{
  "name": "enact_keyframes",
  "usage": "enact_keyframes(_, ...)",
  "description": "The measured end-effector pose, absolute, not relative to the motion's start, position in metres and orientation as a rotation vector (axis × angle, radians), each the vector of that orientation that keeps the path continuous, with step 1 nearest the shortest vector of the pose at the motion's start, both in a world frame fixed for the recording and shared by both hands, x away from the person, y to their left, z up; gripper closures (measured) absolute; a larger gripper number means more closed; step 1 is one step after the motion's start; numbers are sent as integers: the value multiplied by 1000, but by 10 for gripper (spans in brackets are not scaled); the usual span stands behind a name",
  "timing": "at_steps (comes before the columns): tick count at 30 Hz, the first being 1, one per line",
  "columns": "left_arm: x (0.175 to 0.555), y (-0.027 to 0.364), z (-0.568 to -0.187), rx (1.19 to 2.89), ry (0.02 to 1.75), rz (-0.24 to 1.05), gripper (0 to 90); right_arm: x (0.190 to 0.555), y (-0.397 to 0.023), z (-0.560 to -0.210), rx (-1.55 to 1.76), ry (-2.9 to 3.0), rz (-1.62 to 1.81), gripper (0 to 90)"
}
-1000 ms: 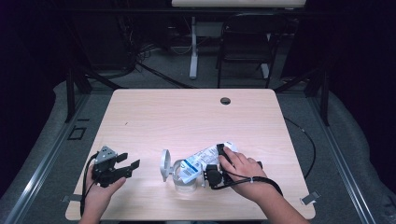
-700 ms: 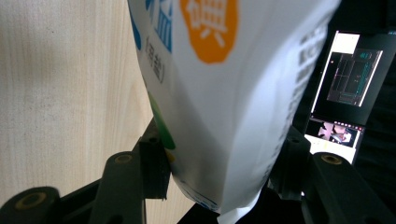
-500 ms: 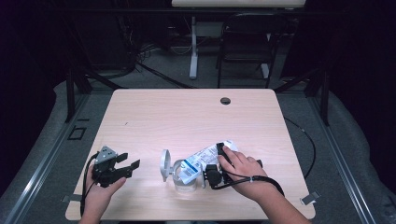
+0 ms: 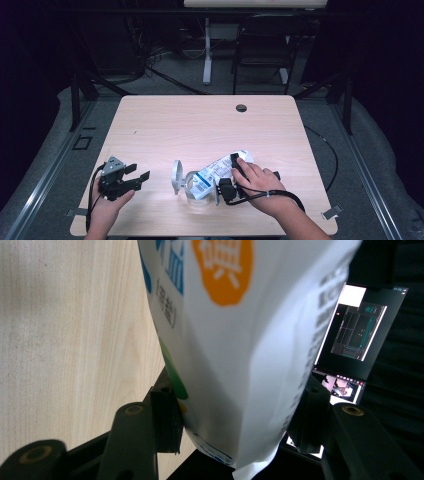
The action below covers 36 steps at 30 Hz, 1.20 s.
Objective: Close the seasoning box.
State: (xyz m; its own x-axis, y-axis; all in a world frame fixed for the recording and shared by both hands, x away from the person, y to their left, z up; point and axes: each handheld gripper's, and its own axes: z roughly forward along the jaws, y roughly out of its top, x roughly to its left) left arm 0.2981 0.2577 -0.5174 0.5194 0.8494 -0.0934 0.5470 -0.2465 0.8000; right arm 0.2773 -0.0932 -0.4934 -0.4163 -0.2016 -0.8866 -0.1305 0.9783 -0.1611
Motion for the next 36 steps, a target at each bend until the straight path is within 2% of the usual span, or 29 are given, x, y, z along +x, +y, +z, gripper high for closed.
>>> enact_keyframes(36, 298, 258, -518, 1928, 1146, 454, 400, 273, -90, -491, -302, 1961, -116, 512)
